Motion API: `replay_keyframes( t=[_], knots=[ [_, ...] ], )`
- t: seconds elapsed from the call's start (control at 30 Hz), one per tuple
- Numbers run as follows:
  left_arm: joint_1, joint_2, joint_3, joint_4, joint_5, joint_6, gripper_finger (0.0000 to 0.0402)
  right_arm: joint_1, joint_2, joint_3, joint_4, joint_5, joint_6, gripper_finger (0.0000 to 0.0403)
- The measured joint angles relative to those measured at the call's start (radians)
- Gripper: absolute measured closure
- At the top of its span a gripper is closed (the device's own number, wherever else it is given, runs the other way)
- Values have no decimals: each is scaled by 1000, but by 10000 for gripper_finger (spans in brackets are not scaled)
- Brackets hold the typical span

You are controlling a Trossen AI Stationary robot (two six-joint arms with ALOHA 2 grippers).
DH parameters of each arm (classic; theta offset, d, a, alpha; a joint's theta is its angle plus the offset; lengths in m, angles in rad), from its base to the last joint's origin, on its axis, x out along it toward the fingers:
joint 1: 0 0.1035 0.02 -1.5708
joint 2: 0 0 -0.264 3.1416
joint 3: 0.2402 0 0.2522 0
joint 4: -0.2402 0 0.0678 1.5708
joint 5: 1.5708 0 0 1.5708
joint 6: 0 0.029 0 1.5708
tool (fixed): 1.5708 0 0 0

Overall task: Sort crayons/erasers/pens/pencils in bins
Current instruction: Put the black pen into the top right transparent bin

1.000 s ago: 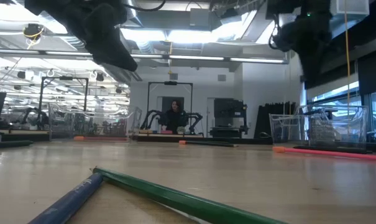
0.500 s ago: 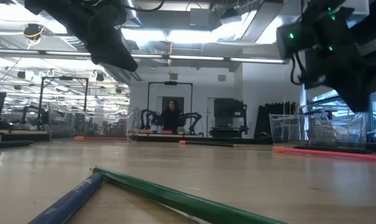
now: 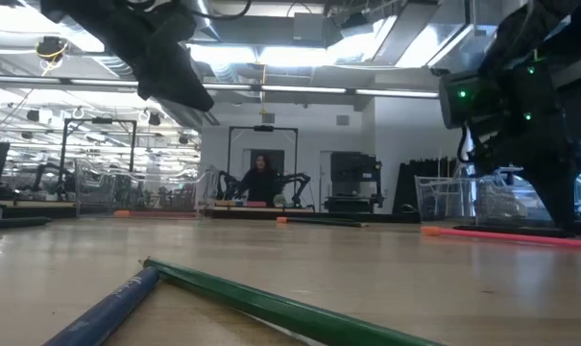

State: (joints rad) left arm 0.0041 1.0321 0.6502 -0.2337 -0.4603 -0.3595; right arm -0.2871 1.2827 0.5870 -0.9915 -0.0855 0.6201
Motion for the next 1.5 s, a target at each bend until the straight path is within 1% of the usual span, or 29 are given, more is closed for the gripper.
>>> replay_keyframes(
  t=[0.23, 0.43, 0.57, 0.67, 1.17, 1.33, 1.5],
  knots=[
    [11, 0, 0, 1, 0, 0, 327, -16, -1, -23, 9, 116, -23, 244],
    [11, 0, 0, 3, 0, -1, 327, -19, 0, -23, 48, 145, -35, 244],
    [11, 0, 0, 3, 0, -1, 327, -18, 0, -23, 70, 143, -107, 244],
    [11, 0, 0, 3, 1, -2, 327, -18, 0, -23, 77, 127, -127, 244],
    [11, 0, 0, 3, 1, -4, 327, -18, 0, -34, 84, 106, -133, 244],
    [10, 0, 0, 3, 1, -5, 327, -19, -4, -94, 126, 12, -135, 244],
    [10, 0, 0, 3, 1, -5, 327, -19, -5, -84, 118, 16, -133, 244]
  ],
)
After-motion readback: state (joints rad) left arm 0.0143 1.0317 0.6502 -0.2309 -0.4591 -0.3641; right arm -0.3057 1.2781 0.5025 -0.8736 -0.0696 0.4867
